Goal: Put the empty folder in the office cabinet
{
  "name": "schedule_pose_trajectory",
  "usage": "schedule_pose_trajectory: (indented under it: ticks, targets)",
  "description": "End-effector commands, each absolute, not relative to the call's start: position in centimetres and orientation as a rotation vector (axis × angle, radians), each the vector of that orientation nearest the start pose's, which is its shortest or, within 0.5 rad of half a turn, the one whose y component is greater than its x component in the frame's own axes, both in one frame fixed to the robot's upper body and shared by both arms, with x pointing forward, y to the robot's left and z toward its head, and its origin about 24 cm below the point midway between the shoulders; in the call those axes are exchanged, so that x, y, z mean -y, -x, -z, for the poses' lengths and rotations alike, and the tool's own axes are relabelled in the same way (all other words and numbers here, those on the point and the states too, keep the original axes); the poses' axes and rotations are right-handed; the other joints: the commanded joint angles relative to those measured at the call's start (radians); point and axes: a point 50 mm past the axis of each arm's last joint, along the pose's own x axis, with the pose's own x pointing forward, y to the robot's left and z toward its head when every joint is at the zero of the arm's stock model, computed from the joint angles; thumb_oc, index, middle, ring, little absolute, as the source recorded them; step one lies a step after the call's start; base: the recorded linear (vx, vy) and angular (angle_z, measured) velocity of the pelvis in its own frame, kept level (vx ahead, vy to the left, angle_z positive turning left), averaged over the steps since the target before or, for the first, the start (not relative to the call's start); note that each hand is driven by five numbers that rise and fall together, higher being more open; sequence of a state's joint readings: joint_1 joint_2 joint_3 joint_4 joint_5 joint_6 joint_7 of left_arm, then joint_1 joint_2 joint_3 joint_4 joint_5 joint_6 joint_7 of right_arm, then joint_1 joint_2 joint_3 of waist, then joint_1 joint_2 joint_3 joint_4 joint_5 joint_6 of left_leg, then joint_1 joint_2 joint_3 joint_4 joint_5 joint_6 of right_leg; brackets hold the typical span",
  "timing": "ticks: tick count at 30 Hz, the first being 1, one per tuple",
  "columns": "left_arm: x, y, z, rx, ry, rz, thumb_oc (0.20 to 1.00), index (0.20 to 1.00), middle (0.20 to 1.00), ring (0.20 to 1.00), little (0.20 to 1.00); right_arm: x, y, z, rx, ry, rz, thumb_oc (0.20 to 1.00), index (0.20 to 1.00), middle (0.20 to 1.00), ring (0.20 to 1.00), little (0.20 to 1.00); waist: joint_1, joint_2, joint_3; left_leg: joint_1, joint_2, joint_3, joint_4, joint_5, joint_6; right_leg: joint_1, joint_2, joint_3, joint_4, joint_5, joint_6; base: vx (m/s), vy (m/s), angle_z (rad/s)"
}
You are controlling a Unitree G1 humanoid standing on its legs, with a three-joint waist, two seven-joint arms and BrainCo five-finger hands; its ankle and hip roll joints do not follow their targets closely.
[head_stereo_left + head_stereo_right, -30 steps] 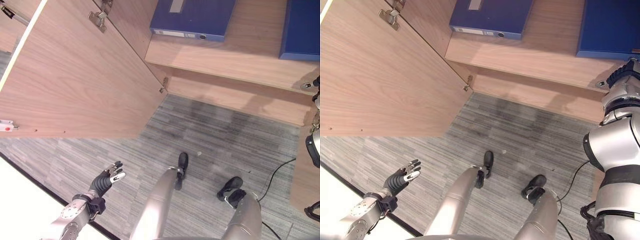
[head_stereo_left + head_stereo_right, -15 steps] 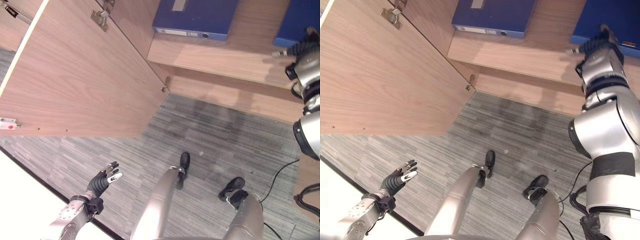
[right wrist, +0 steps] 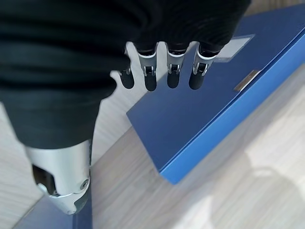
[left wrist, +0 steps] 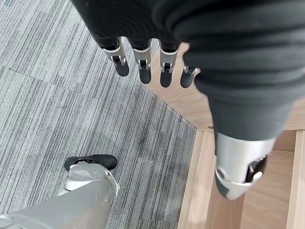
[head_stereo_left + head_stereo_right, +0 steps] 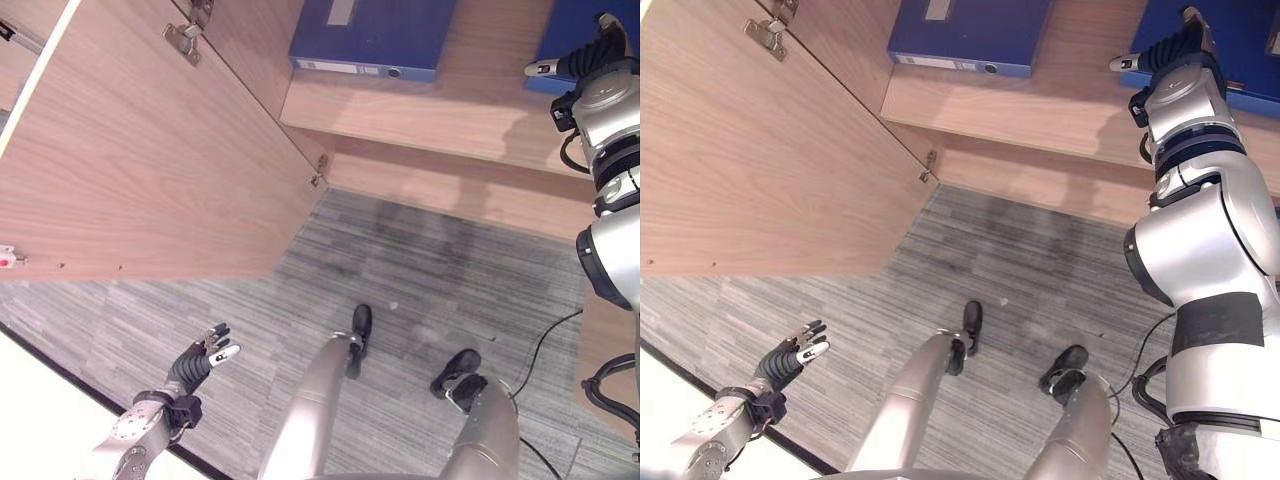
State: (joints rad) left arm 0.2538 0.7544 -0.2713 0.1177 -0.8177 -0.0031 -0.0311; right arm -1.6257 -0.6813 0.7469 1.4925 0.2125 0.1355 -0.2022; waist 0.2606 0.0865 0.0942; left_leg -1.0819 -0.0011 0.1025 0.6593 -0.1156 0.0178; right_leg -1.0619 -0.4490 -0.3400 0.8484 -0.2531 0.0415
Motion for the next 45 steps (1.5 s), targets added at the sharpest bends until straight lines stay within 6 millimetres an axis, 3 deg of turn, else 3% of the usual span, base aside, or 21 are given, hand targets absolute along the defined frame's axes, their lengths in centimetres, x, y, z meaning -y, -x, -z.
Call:
schedule_pose_trajectory:
  ticks: [1, 5, 7, 9, 11, 13, 17, 24, 32, 35, 37, 41, 45]
  targets:
    - [-28.4, -15.3, 1.7, -0.558, 0.038, 0.003, 1.0, 1.0, 1.0, 1.0, 1.0, 29.7, -38.4, -36.8, 0.116, 0.868, 0.705, 1.0, 1.0, 1.0, 1.0, 1.0, 0.039, 0.003, 0.002, -0.031, 0.048, -0.01, -0.079, -0.036, -0.009, -0.001, 0.03, 0.028, -0.105, 0.054, 0.057, 0.0, 0.0, 0.0]
    - [-28.3, -15.5, 1.7, -0.556, 0.039, 0.004, 1.0, 1.0, 1.0, 1.0, 1.0, 29.8, -38.6, -35.9, 0.082, 0.905, 0.708, 1.0, 1.0, 1.0, 1.0, 1.0, 0.035, 0.004, 0.004, -0.024, 0.046, -0.007, -0.081, -0.038, -0.007, 0.002, 0.032, 0.028, -0.107, 0.056, 0.056, 0.0, 0.0, -0.01]
    - [-28.1, -15.5, 1.7, -0.549, 0.04, 0.005, 1.0, 1.0, 1.0, 1.0, 1.0, 29.5, -38.7, -35.9, 0.079, 1.012, 0.738, 1.0, 1.0, 1.0, 1.0, 1.0, 0.032, 0.006, 0.004, -0.02, 0.046, -0.004, -0.085, -0.037, -0.006, 0.006, 0.032, 0.028, -0.111, 0.058, 0.057, 0.0, 0.0, 0.0]
    - [-27.6, -15.7, 1.8, -0.522, 0.062, -0.02, 1.0, 1.0, 1.0, 1.0, 1.0, 28.4, -38.8, -36.4, 0.165, 1.242, 0.855, 1.0, 1.0, 1.0, 1.0, 1.0, 0.03, 0.014, 0.01, -0.008, 0.046, 0.002, -0.095, -0.037, -0.006, 0.014, 0.034, 0.032, -0.12, 0.061, 0.06, -0.01, 0.016, -0.01]
    - [-27.3, -16.4, 1.7, -0.483, 0.06, -0.057, 1.0, 1.0, 1.0, 1.0, 1.0, 26.8, -39.0, -36.5, 0.294, 1.326, 0.948, 1.0, 1.0, 1.0, 1.0, 1.0, 0.023, 0.024, 0.015, -0.001, 0.044, 0.004, -0.099, -0.034, -0.004, 0.019, 0.036, 0.036, -0.127, 0.065, 0.061, -0.02, 0.032, -0.06]
    - [-27.2, -17.1, 1.5, -0.446, 0.058, -0.076, 1.0, 1.0, 1.0, 1.0, 1.0, 25.1, -38.7, -37.2, 0.442, 1.337, 1.007, 1.0, 1.0, 1.0, 1.0, 1.0, 0.018, 0.034, 0.019, 0.007, 0.046, 0.006, -0.104, -0.035, -0.003, 0.027, 0.037, 0.037, -0.132, 0.065, 0.065, -0.03, 0.018, -0.14]
    - [-26.8, -17.9, 1.2, -0.403, 0.097, -0.072, 1.0, 1.0, 1.0, 1.0, 1.0, 23.8, -37.6, -38.3, 0.647, 1.266, 1.069, 1.0, 1.0, 1.0, 1.0, 1.0, 0.005, 0.041, 0.023, 0.022, 0.049, 0.008, -0.106, -0.038, -0.002, 0.043, 0.044, 0.043, -0.144, 0.068, 0.067, -0.02, 0.01, -0.09]
    - [-26.5, -18.2, 1.1, -0.408, 0.089, -0.035, 1.0, 1.0, 1.0, 1.0, 1.0, 21.5, -37.3, -37.2, 0.799, 1.199, 1.033, 1.0, 1.0, 1.0, 1.0, 1.0, -0.013, 0.037, 0.025, 0.057, 0.058, 0.011, -0.104, -0.047, -0.001, 0.076, 0.045, 0.05, -0.155, 0.079, 0.072, 0.0, 0.002, -0.02]
    - [-25.8, -18.0, 1.6, -0.427, 0.096, -0.004, 1.0, 1.0, 1.0, 1.0, 1.0, 17.1, -39.5, -28.7, 0.741, 1.308, 0.729, 1.0, 1.0, 1.0, 1.0, 1.0, -0.04, 0.029, 0.021, 0.137, 0.056, 0.031, -0.112, -0.061, 0.004, 0.147, 0.044, 0.072, -0.18, 0.1, 0.076, -0.01, 0.023, -0.06]
    - [-25.1, -18.0, 2.2, -0.444, 0.117, -0.007, 1.0, 1.0, 1.0, 1.0, 1.0, 14.9, -40.0, -24.2, 0.669, 1.295, 0.572, 1.0, 1.0, 1.0, 1.0, 1.0, -0.054, 0.025, 0.02, 0.176, 0.061, 0.041, -0.112, -0.067, 0.003, 0.184, 0.047, 0.08, -0.195, 0.109, 0.078, 0.0, 0.025, -0.1]
    - [-24.7, -17.8, 3.2, -0.476, 0.123, -0.022, 1.0, 1.0, 1.0, 1.0, 1.0, 13.4, -40.0, -20.0, 0.583, 1.299, 0.435, 1.0, 1.0, 1.0, 1.0, 1.0, -0.063, 0.017, 0.02, 0.215, 0.068, 0.047, -0.125, -0.065, 0.0, 0.229, 0.053, 0.081, -0.223, 0.118, 0.08, -0.01, 0.0, -0.21]
    - [-24.1, -16.3, 6.5, -0.599, 0.105, -0.063, 1.0, 1.0, 1.0, 1.0, 1.0, 10.0, -37.9, -12.1, 0.567, 1.548, 0.054, 1.0, 1.0, 1.0, 1.0, 1.0, -0.095, 0.002, 0.032, 0.311, 0.078, 0.054, -0.169, -0.06, -0.008, 0.328, 0.069, 0.084, -0.29, 0.143, 0.089, 0.02, -0.011, -0.22]
    - [-22.6, -14.5, 9.7, -0.728, 0.111, -0.088, 1.0, 1.0, 1.0, 1.0, 1.0, 8.2, -35.1, -6.9, 0.517, 1.556, -0.179, 1.0, 1.0, 1.0, 1.0, 1.0, -0.134, -0.021, 0.04, 0.424, 0.083, 0.062, -0.226, -0.05, -0.02, 0.432, 0.087, 0.079, -0.362, 0.169, 0.102, 0.08, -0.039, -0.24]
